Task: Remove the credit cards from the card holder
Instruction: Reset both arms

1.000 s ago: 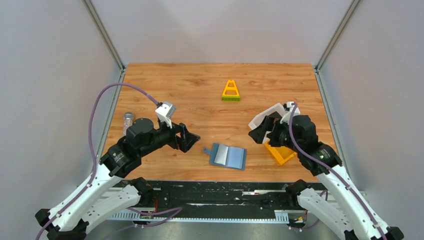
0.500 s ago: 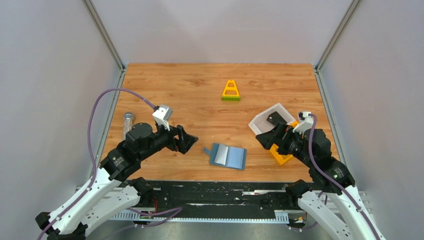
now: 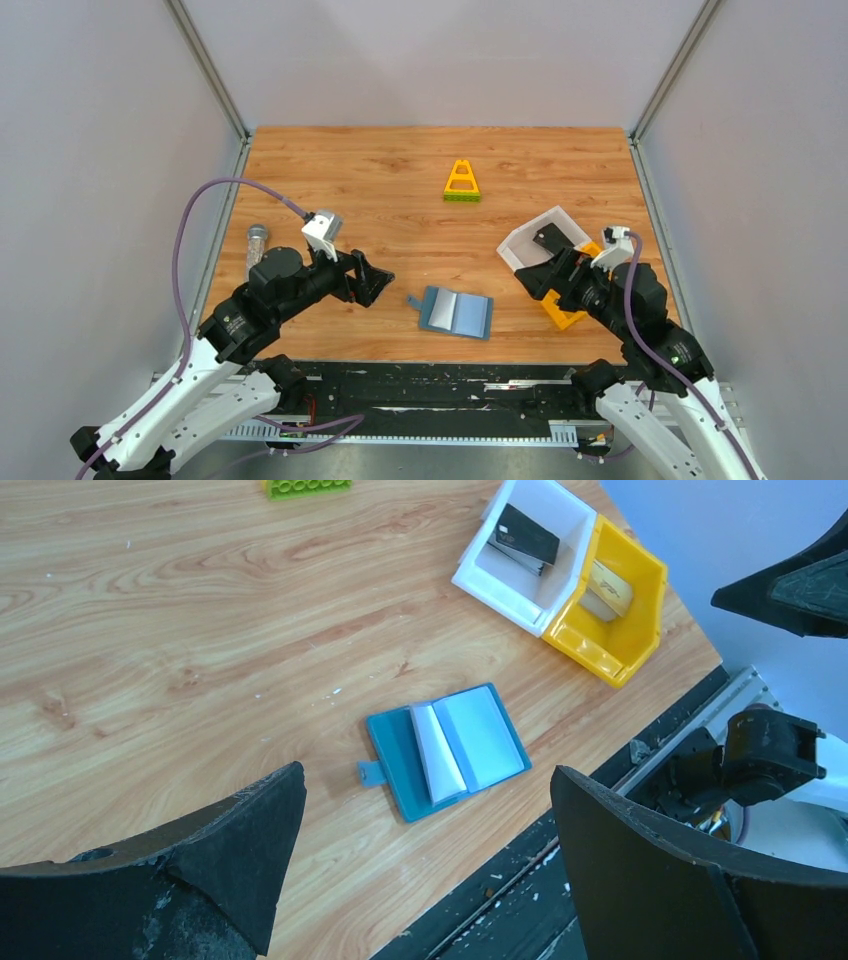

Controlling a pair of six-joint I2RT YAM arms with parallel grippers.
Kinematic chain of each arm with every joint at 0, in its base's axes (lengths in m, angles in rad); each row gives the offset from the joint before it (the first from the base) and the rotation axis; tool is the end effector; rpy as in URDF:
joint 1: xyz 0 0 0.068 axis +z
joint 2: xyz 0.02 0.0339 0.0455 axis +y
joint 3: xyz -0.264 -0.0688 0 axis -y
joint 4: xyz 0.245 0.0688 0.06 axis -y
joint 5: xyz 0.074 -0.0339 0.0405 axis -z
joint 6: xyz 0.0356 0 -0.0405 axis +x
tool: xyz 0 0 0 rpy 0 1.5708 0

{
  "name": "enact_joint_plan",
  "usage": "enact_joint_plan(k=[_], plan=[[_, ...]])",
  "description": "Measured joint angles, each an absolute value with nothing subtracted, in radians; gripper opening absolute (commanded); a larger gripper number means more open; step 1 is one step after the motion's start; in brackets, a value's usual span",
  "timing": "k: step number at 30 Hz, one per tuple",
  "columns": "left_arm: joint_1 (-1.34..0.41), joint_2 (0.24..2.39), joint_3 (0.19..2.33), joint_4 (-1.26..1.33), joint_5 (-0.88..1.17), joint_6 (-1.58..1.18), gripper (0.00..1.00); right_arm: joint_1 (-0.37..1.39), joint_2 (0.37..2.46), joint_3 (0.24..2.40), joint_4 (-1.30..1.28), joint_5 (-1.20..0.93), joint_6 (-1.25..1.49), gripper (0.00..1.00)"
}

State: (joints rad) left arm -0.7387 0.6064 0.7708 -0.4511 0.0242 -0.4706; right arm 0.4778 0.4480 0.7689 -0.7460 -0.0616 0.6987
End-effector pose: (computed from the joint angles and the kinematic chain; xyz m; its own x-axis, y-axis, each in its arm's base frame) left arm 0.1030 -0.0949 0.3323 -0.4993 -0.1583 -0.8518 0.5205 0.7312 -0.4410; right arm 0.0837 0.0458 0.3169 -0.6077 0.4083 -0.6812 -0.1540 0.7809 0.6054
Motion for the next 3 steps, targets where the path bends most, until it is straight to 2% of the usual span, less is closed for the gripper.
enact_joint_plan(k=[3], plan=[[-0.739,0.606,0.771,-0.451,0.024,-0.472,1.0,0.478,0.444,0.769,-0.746,-0.061,0.699,1.0]])
